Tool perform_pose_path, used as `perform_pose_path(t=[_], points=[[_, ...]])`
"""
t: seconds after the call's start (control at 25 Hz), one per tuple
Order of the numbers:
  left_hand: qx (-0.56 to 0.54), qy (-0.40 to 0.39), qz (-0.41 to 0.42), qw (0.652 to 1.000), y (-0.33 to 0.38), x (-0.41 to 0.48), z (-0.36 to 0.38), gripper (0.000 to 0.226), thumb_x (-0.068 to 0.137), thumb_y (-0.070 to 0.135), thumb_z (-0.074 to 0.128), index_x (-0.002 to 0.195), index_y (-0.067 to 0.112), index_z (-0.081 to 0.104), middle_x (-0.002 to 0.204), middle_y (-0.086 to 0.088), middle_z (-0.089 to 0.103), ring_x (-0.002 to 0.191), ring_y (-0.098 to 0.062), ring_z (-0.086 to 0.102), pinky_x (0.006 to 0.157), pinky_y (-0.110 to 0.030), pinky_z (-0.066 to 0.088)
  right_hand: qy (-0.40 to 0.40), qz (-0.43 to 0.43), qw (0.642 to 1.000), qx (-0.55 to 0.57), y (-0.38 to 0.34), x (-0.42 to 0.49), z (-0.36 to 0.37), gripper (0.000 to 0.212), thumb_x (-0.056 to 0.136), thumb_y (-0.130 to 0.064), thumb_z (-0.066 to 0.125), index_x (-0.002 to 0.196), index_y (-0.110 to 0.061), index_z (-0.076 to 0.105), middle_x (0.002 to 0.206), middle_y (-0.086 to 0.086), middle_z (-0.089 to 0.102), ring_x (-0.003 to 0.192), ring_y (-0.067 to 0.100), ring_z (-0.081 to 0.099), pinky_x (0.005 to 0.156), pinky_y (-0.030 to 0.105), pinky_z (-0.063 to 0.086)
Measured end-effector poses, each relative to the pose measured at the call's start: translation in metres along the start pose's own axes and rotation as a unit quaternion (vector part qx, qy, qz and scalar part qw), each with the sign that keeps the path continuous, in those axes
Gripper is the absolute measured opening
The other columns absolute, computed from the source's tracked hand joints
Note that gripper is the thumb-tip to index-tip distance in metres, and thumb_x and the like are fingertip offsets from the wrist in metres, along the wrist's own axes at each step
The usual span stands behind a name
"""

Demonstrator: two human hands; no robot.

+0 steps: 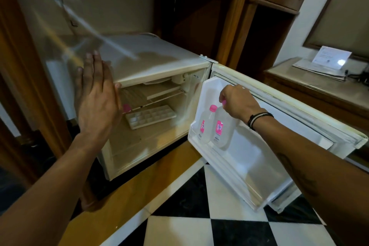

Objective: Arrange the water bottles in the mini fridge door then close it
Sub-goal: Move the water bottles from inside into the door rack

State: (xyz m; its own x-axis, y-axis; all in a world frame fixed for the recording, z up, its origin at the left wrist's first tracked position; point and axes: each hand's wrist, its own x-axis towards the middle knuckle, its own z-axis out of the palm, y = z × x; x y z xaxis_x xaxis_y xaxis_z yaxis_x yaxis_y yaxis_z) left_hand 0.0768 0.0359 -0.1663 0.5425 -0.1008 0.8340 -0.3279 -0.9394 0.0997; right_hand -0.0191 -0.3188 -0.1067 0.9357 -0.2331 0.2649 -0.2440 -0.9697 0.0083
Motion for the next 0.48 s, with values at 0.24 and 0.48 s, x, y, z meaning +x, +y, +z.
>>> perform_pose_path(t=[0.24, 0.48], points=[[0.003, 0.023, 0.017, 1.000, -0.013, -0.009, 0.007, 0.063, 0.122, 0.030, 0.029, 0.176, -0.001, 0.023, 0.188, -0.015, 0.000, 0.168, -0.015, -0.028, 0.139, -0.039, -0.013, -0.056, 0.022, 0.997, -0.052, -0.012, 0.006, 0.030, 0.022, 0.100, -0.014, 0.058, 0.120, -0.004, 0.060, 0.115, 0.020, 0.062, 0.098, 0.037, 0.062, 0.082, 0.041, 0.051], [-0.061, 0.038, 0.024, 0.997, -0.019, -0.008, 0.022, 0.061, 0.124, 0.029, 0.024, 0.175, -0.004, 0.027, 0.186, -0.021, 0.007, 0.171, -0.049, 0.006, 0.135, -0.062, 0.024, -0.114, 0.013, 0.987, -0.115, -0.010, 0.010, 0.059, 0.041, 0.104, -0.012, 0.051, 0.145, -0.012, 0.051, 0.133, 0.017, 0.058, 0.121, 0.036, 0.061, 0.098, 0.040, 0.050]])
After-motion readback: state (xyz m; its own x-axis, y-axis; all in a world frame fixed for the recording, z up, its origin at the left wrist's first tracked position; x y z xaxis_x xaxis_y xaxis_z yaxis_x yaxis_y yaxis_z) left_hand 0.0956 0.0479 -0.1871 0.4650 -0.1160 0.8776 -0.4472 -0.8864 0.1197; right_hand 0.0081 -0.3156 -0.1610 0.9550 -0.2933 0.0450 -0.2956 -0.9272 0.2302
